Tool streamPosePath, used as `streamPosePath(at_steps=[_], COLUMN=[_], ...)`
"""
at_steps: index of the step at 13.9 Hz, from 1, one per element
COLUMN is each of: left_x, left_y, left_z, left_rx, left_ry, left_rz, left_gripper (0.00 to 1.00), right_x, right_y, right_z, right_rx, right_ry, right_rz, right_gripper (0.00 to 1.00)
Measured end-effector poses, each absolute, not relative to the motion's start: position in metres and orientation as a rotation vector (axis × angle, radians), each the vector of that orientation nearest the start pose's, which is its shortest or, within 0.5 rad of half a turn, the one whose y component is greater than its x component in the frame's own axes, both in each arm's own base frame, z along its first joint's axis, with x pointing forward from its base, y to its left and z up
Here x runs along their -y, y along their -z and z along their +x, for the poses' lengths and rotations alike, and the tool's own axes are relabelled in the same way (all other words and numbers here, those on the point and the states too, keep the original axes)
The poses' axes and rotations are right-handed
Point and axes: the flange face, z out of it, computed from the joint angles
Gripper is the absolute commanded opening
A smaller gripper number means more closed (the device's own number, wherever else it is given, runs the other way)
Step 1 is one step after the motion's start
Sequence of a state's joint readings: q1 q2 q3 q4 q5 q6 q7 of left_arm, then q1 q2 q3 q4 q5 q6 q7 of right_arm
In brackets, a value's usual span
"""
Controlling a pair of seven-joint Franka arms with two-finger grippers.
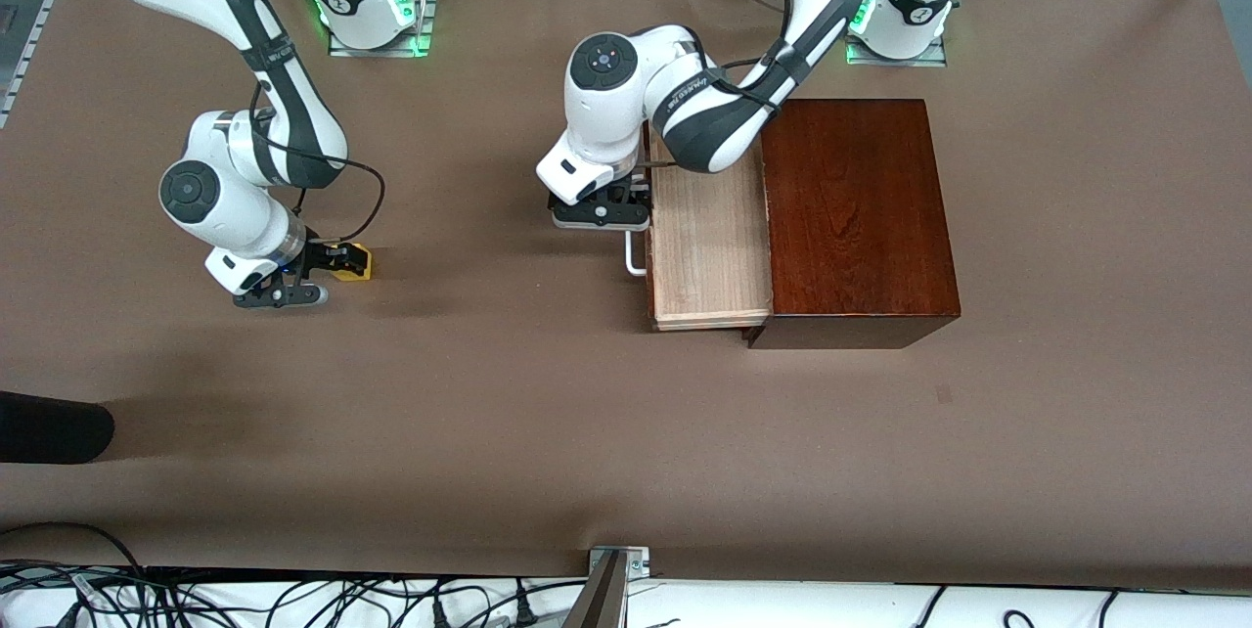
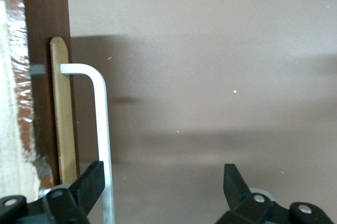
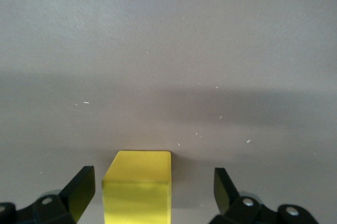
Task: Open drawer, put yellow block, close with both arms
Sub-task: 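Grasp the yellow cube with the right gripper while the left gripper withdraws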
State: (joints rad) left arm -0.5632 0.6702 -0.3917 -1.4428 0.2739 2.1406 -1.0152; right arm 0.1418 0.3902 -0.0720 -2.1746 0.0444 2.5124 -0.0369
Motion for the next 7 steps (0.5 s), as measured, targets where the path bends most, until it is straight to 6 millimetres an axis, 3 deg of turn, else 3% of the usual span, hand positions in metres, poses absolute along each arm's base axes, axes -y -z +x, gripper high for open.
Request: streamPosePath(at_steps=[3,5,7], left_x=[0.548,0.532,0.496], left_y=[-0.345,-0.382,-0.437], left_z=[0.47,0.478,0.494], left_rx=[0.015,0.055,0.122], left_ry=[0.056,0.056,0.064], left_rz=[-3.171,-3.125,-3.069], left_gripper=[1.0,1.0,1.0], right_x=[-0.038,-0.037,-0.037], right_y=[-0.192,-0.184,-0.182], right_z=[0.554,0.552,0.552], right_rx=[0.116,0.115,0.115], right_ry=[-0.103,-0.118,-0.123], right_rz=[-3.144,-3.145,-3.145], right_gripper=[0.85,0.53,0.13])
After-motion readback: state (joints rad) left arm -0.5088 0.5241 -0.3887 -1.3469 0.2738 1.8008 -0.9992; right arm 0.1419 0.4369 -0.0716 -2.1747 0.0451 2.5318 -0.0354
